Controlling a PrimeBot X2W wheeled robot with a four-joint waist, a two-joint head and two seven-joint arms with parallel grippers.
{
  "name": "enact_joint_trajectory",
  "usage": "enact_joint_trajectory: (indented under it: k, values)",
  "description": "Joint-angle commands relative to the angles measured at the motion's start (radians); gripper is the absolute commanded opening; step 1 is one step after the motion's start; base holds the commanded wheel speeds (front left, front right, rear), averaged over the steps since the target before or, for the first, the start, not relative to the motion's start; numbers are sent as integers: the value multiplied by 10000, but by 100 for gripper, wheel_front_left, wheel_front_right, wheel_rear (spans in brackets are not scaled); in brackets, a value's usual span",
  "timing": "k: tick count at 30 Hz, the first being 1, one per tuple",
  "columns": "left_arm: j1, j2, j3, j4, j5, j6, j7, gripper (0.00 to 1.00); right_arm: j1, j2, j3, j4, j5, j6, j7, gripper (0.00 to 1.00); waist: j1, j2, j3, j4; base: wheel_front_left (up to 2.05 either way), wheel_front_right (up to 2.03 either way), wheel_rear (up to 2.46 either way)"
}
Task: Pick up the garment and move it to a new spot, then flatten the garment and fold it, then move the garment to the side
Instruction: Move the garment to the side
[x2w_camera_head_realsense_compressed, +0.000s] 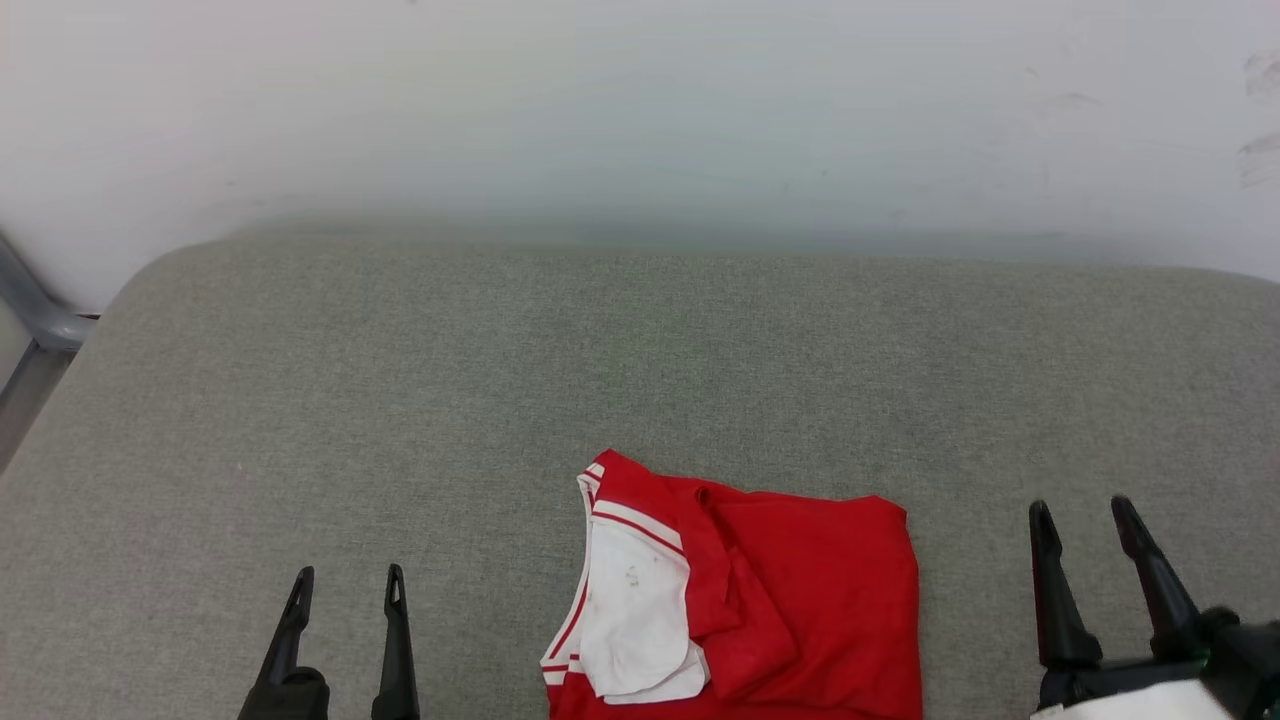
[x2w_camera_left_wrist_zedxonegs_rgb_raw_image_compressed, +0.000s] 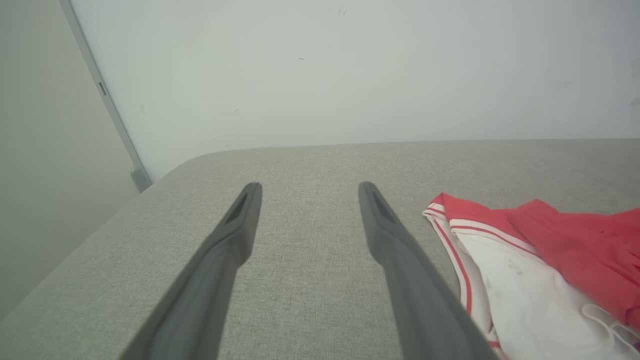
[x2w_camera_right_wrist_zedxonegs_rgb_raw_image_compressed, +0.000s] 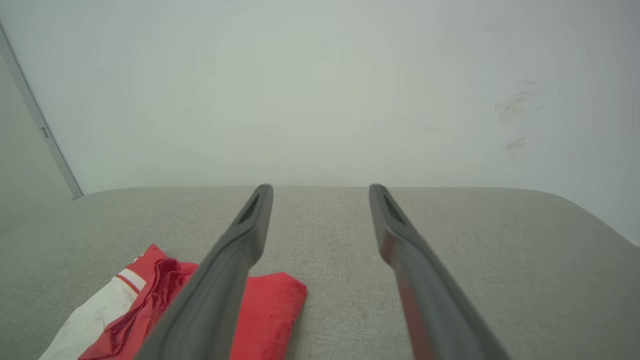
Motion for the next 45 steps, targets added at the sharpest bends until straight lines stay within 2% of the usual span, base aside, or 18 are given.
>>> enact_joint_trajectory:
  k: [1, 7, 12, 19, 26, 32, 40, 45]
  values:
    - [78, -20, 20, -35, -52, 16, -24, 100, -483, -70, 60, -132, 132, -8, 146, 100, 1, -1, 59, -6, 0, 0, 0]
    - [-199, -65, -31, -38, -60, -1, -24, 100, -2020, -901, 493, -407, 436, -8, 1194, 100, 1, -1, 346, 26, 0, 0, 0]
    - [-348, -84, -22, 1, -73, -26, -25, 100, -3118, -1737, 1375, -253, 815, -8, 3179, 100, 1, -1, 543, 81, 0, 0, 0]
    - [-528, -108, 1, 12, -82, -10, -24, 100, -3880, -2697, 2573, 387, 2116, -8, 6558, 100, 1, -1, 790, 175, 0, 0, 0]
    - [-726, -146, -87, -29, -79, 12, -24, 100, -3785, -3351, 3257, 895, 3292, -8, 8765, 100, 1, -1, 1144, 360, 0, 0, 0]
    - [-974, -191, -205, -57, -99, 27, -24, 100, -3657, -3601, 3436, 1224, 3923, -8, 9614, 100, 1, -1, 1658, 591, 0, 0, 0]
    - [-1498, -250, -365, -29, -159, 55, -24, 100, -3579, -3378, 3752, 1959, 4320, -8, 9856, 100, 1, -1, 2426, 937, 0, 0, 0]
    - [-1666, -269, -408, 41, -177, 60, -24, 100, -3293, -3397, 4363, 2414, 4526, -7, 9902, 100, 1, -1, 2628, 1029, 0, 0, 0]
